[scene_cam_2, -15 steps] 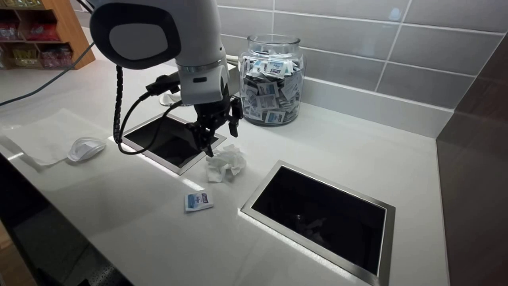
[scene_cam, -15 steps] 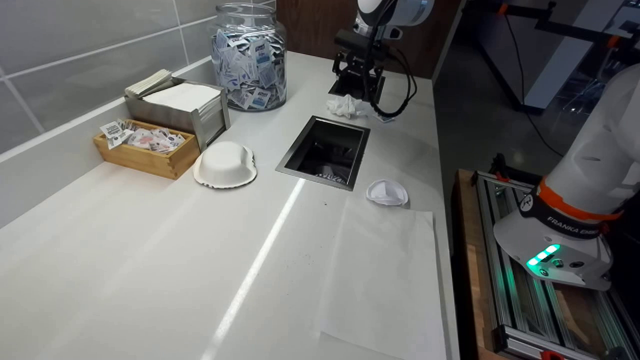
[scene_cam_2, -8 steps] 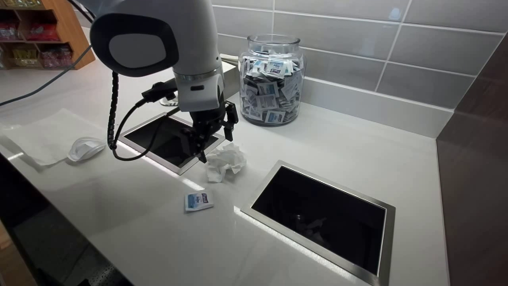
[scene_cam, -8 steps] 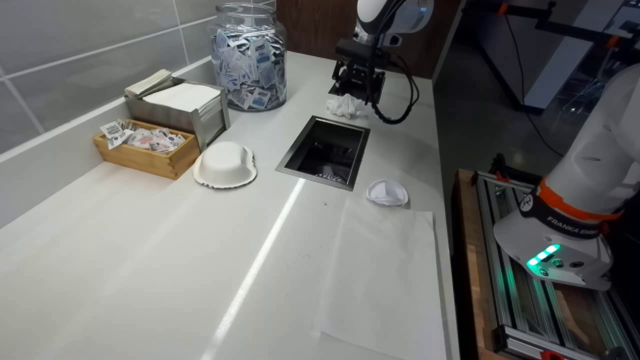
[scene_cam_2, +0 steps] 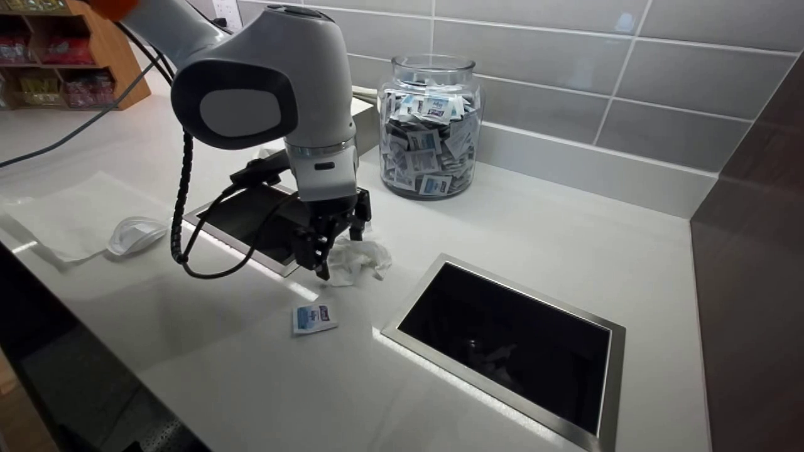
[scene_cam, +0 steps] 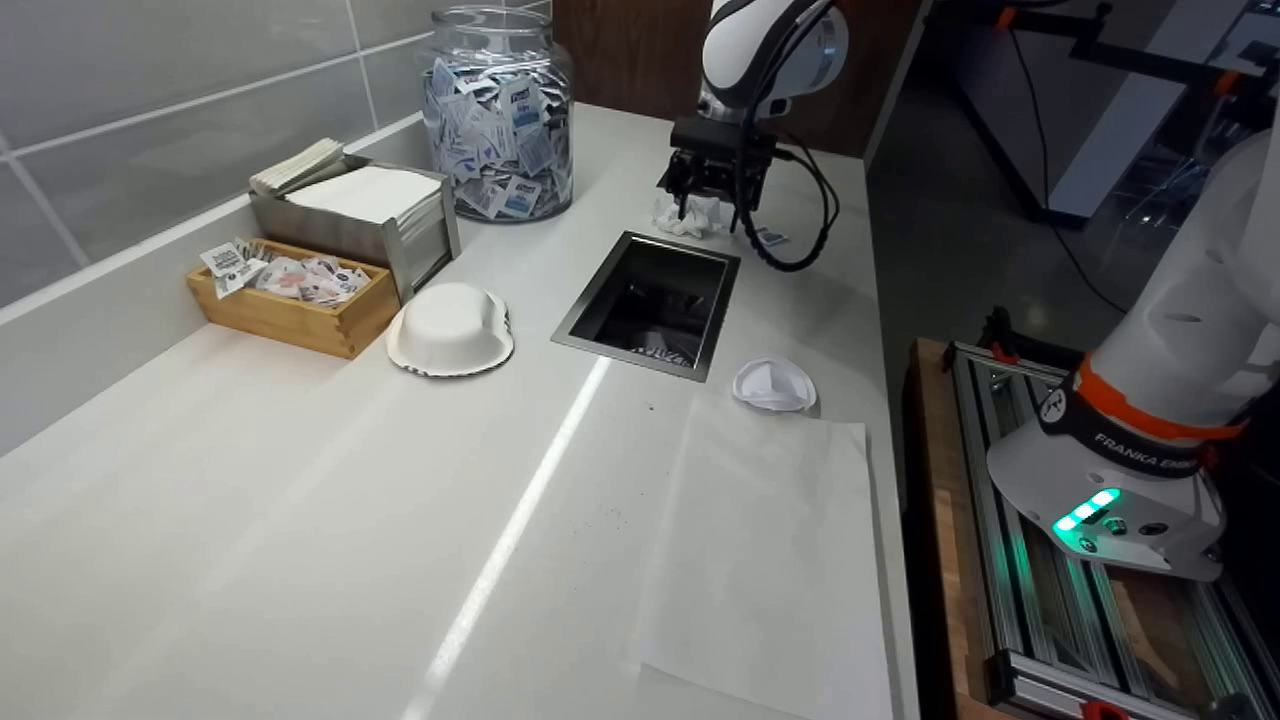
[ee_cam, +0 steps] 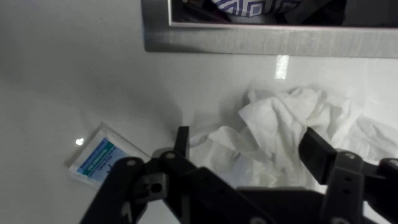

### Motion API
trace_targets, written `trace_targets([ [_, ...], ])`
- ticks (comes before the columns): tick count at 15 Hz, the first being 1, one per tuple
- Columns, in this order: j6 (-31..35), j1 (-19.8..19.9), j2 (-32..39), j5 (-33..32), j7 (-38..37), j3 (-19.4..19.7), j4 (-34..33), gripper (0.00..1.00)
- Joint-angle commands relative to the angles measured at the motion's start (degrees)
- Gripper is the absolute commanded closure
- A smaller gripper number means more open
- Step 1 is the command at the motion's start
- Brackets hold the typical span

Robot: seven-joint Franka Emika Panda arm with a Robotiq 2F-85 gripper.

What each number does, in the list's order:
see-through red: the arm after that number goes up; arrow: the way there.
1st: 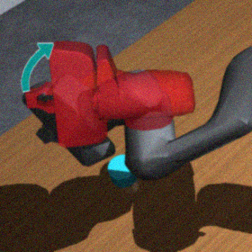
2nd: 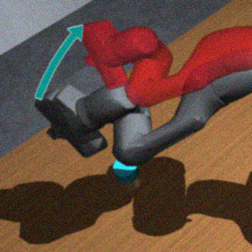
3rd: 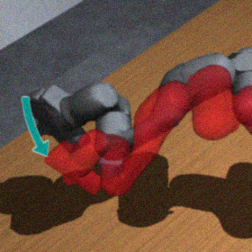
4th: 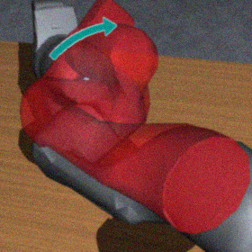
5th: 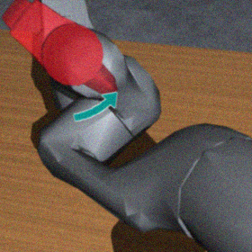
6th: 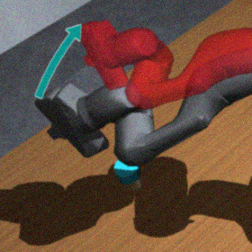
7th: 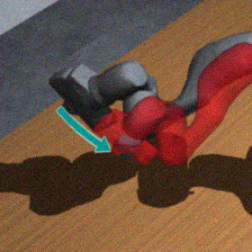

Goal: Throw the tissue into the bin on the left

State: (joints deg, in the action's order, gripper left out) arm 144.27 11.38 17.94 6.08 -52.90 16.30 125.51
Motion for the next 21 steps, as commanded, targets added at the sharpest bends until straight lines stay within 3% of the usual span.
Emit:
trace_targets([
  [1,0.64,-0.47,2.18,-1.1,1.14,0.72,-1.29,0.44],
  [7,0.94,-0.67,1.76,-1.43,1.45,0.82,-1.81,0.89],
  [9,1.02,-0.72,1.49,-1.36,1.44,0.79,-1.67,1.0],
  [16,8.46,-6.28,-8.41,-9.66,-1.25,2.12,7.28,0.98],
  [21,3.7,-6.82,-17.23,-9.16,0.91,-2.11,13.79,0.98],
])
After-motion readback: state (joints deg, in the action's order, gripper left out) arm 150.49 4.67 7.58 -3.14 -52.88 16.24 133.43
